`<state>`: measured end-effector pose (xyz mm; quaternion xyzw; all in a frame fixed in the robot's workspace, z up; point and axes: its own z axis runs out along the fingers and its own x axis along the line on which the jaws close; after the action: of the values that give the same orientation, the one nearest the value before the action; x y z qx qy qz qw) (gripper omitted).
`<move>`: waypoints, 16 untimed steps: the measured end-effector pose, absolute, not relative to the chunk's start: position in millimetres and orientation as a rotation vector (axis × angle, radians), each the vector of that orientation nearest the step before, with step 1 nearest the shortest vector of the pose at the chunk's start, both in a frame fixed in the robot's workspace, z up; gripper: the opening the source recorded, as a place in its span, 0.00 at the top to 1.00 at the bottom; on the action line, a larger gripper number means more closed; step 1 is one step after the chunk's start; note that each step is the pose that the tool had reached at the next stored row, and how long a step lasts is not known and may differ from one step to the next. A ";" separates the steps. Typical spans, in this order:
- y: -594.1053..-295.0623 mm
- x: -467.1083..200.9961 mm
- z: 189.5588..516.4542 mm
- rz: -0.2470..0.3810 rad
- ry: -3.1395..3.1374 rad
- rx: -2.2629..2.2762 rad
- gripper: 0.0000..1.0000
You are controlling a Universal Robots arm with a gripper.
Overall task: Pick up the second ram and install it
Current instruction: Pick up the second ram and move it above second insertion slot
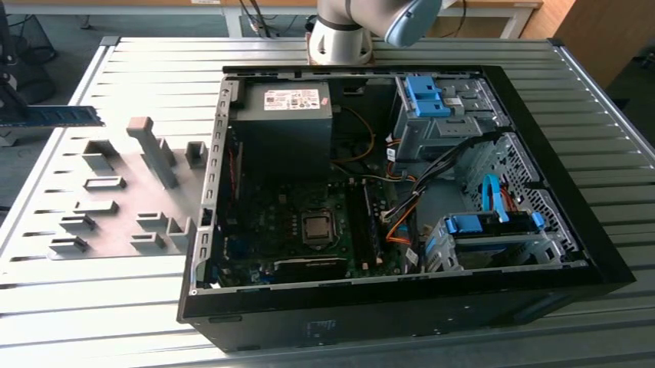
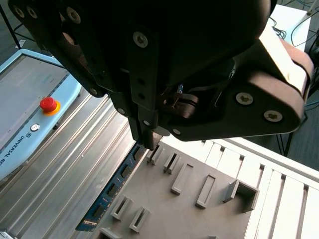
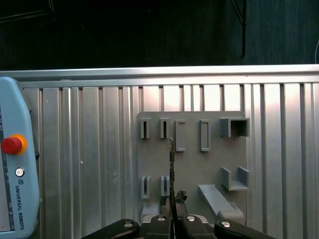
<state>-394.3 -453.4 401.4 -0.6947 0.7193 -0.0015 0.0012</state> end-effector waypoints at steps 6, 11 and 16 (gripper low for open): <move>-453.4 -393.5 401.3 -0.005 2.258 -2.181 0.86; -453.4 -391.9 401.4 -0.005 2.258 -2.181 0.86; -453.4 -390.5 401.4 -0.005 2.258 -2.181 0.86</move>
<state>-390.5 -453.4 401.4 -0.6947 0.7193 -0.0015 0.0012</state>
